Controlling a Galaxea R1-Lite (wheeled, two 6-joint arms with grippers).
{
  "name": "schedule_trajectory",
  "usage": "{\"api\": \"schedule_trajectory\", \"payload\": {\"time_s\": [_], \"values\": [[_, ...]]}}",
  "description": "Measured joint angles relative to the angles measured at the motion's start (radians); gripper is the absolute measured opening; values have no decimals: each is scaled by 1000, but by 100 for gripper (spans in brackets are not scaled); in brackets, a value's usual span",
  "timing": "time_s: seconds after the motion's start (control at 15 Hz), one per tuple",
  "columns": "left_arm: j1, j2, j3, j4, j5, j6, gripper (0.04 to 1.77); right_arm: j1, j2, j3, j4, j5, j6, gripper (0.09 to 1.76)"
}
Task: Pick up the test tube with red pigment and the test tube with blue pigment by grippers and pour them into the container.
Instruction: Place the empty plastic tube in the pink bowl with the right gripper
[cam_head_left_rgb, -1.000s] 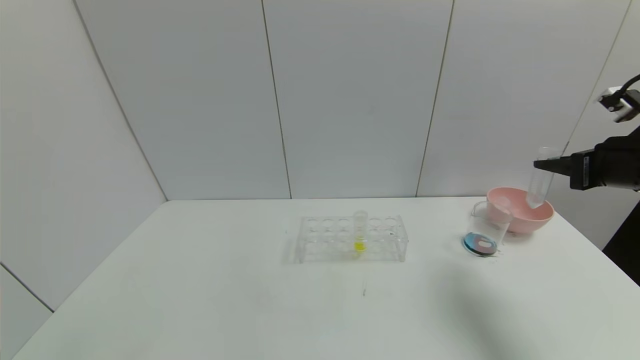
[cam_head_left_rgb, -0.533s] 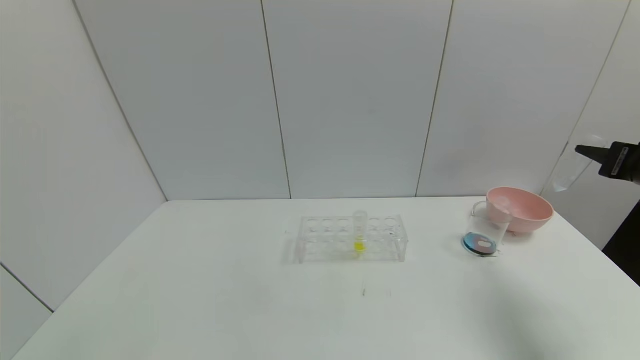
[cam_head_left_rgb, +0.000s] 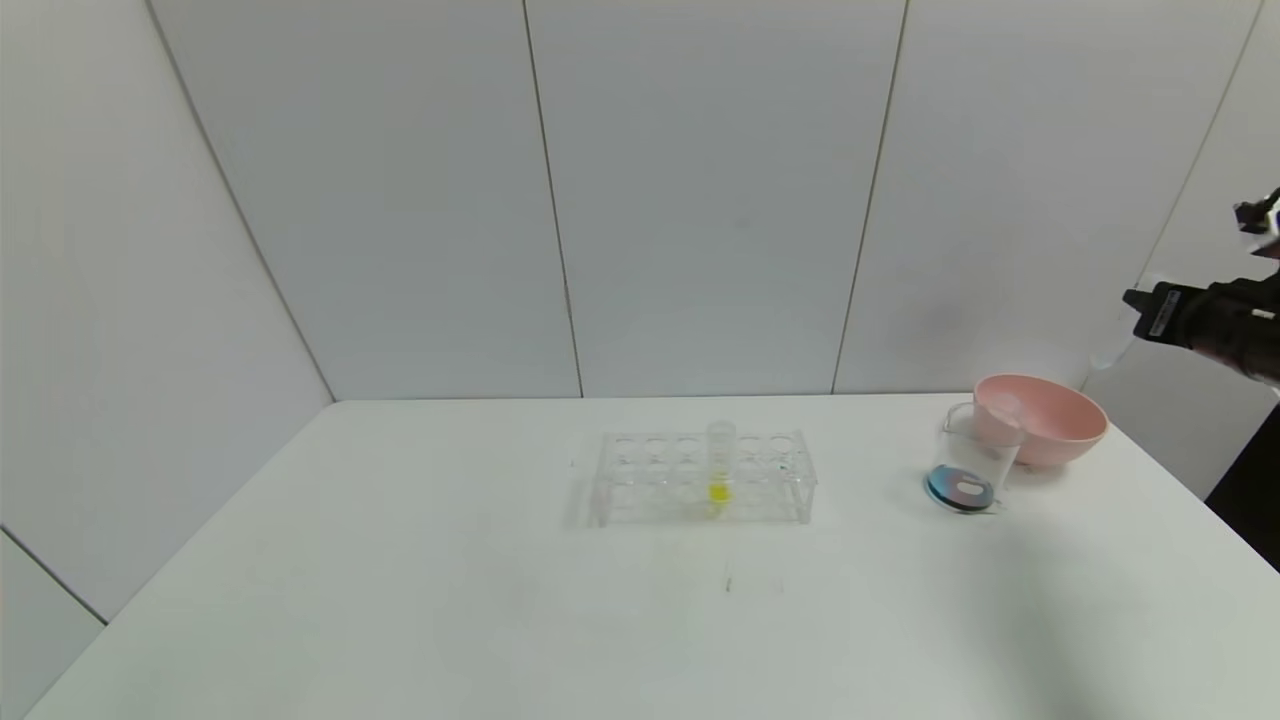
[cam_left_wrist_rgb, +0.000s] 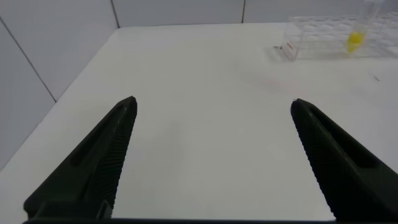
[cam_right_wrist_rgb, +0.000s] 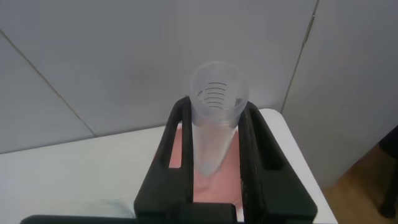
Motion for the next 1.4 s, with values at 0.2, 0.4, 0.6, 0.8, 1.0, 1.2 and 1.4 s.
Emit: {"api": "schedule_trajectory", "payload": {"time_s": [0.2, 0.4, 0.6, 0.8, 1.0, 1.2, 1.4], "values": [[0, 0, 0, 0, 0, 0, 176, 20, 94, -34, -27, -15, -2, 49], [0, 0, 0, 0, 0, 0, 176, 26, 153, -51, -35, -16, -4, 49], [0, 0, 0, 0, 0, 0, 176, 26, 175, -55, -43, -15, -10, 49], [0, 0, 0, 0, 0, 0, 176, 23, 186, -55, -51, -15, -24, 68], [0, 0, 0, 0, 0, 0, 176, 18, 195, -54, -61, -14, -23, 101], [0, 0, 0, 0, 0, 0, 176, 20, 201, -55, -75, -11, -23, 123], [0, 0, 0, 0, 0, 0, 176, 53, 186, -52, -75, -13, -21, 139]]}}
